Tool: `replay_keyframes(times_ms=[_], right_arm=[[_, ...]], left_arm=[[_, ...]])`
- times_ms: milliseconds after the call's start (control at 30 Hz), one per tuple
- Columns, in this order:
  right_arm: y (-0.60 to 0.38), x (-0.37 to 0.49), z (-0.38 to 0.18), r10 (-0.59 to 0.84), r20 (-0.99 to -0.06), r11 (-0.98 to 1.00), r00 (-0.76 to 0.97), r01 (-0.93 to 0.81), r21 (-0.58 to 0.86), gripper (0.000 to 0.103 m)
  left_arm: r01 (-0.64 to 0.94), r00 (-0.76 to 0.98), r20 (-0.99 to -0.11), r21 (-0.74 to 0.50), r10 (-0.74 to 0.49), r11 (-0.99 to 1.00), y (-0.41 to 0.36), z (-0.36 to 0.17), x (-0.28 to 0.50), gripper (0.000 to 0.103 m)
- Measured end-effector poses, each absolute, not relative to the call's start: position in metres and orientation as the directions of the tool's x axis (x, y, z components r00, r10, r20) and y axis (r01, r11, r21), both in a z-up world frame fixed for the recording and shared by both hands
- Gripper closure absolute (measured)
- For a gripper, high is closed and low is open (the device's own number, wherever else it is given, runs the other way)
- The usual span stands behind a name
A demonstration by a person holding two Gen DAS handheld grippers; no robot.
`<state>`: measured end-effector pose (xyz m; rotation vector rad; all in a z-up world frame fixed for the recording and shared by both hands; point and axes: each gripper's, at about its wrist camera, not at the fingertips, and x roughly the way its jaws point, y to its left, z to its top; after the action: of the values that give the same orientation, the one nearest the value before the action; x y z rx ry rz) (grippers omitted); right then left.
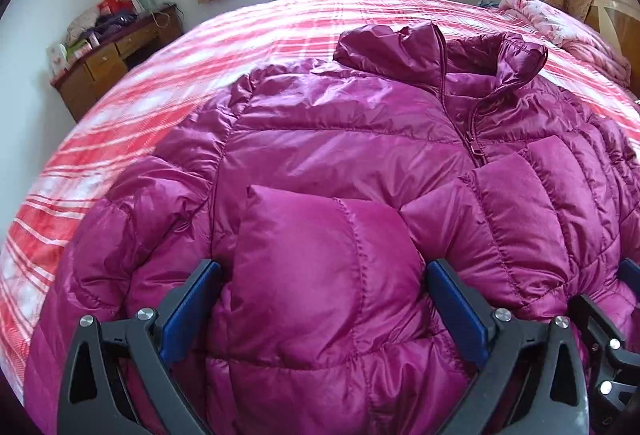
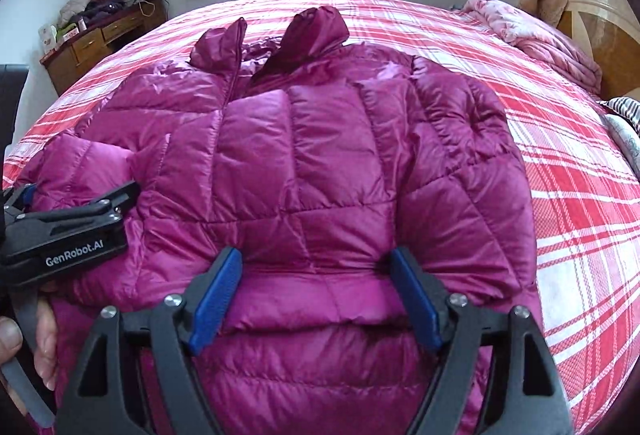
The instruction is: Fold large clothes
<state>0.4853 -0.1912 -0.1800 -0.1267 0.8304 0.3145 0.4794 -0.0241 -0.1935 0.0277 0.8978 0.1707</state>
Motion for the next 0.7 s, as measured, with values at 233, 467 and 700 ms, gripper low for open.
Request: replay_keyframes(times_ms=[233,467,700], right_arm=[[-0.192,0.484,-0.180,0.228,-0.737,0.947,0.637,-0.321,0.016,0.023],[-0.191,0.482,-0.179,0.221,-0.733,0.948,0.644,-0.320,0.005,0.023],[-0.193,0.480,-0.179,0.223,-0.726,0.948,0.650,-0.319,0.006,0.023]], left_arm=[[-0.135,0.719,-0.669,0.133,0.190,0.982,0.020,-0.143,0.414,0.001],[-0.334,0.698,-0.592,0.229,0.403,0.914,0.126,-0.119,0.310,0.001],[-0.492,0.598,-0.638,0.186,0.485,0.850,0.209,-0.138,0.233,0.001]])
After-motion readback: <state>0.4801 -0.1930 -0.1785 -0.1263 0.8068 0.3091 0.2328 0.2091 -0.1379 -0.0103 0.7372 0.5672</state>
